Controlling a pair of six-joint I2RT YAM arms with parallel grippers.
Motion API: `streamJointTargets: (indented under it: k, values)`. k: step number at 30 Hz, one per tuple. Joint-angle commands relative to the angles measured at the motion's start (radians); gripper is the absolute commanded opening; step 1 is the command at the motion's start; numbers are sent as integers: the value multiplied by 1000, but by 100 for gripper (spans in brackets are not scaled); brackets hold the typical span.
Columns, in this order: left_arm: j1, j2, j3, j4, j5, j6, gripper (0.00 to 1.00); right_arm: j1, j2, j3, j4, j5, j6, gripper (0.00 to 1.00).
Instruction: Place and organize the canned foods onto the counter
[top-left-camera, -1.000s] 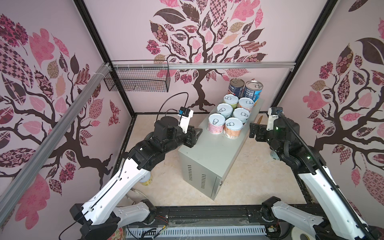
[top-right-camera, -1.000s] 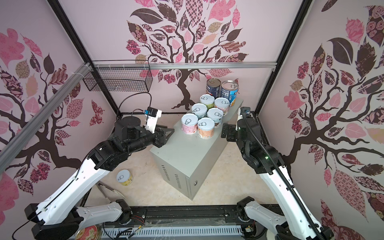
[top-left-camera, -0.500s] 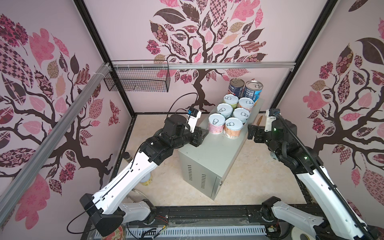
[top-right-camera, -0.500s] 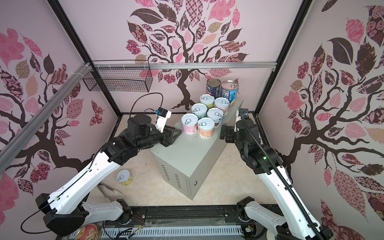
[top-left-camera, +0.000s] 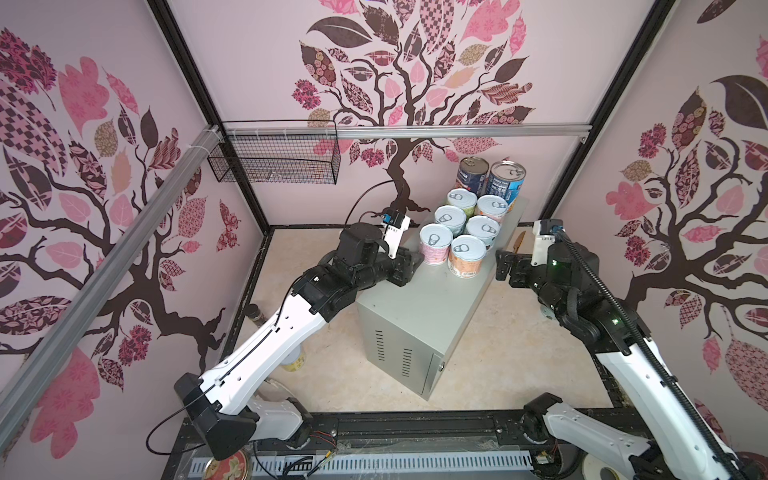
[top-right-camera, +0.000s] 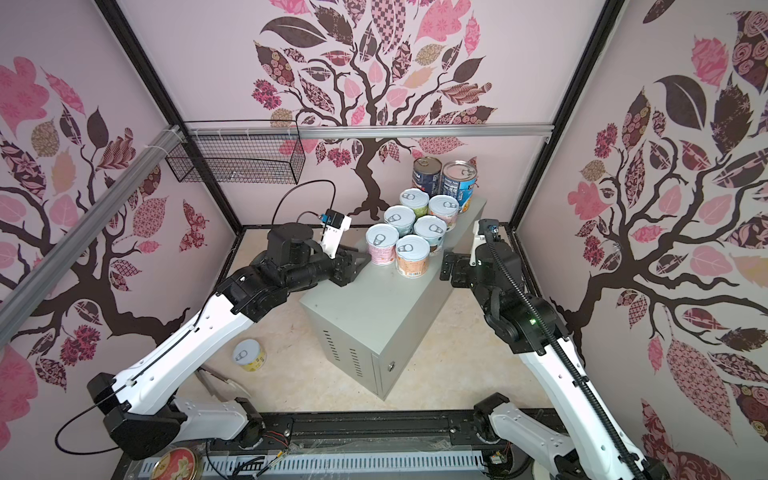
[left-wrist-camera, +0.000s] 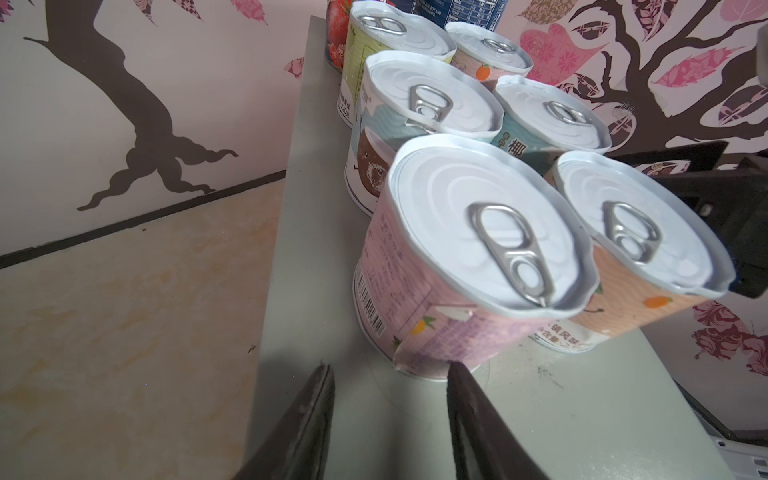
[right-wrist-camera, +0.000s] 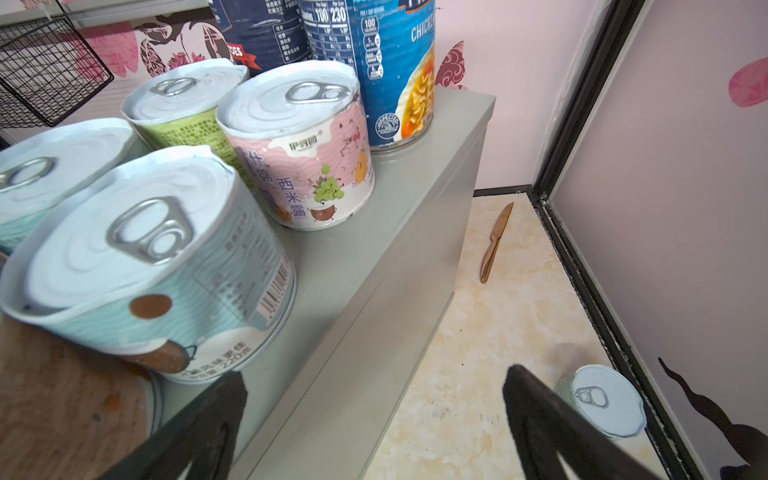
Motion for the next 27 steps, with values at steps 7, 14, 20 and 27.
streamJointTargets:
  k: [7, 14, 20, 27]
  values:
    - [-4, 46, 42, -42, 3, -19, 47, -6, -26, -8, 3, 0, 6, 100]
    - [-4, -24, 46, -77, -40, -13, 51, -5, -43, 3, -21, 26, 30, 100]
    - [-4, -144, 5, -106, -98, -17, 57, -4, -97, -17, -59, 87, 72, 100]
    - [-3, -301, -112, -142, -176, -32, 69, -4, -160, -76, -105, 217, 107, 100]
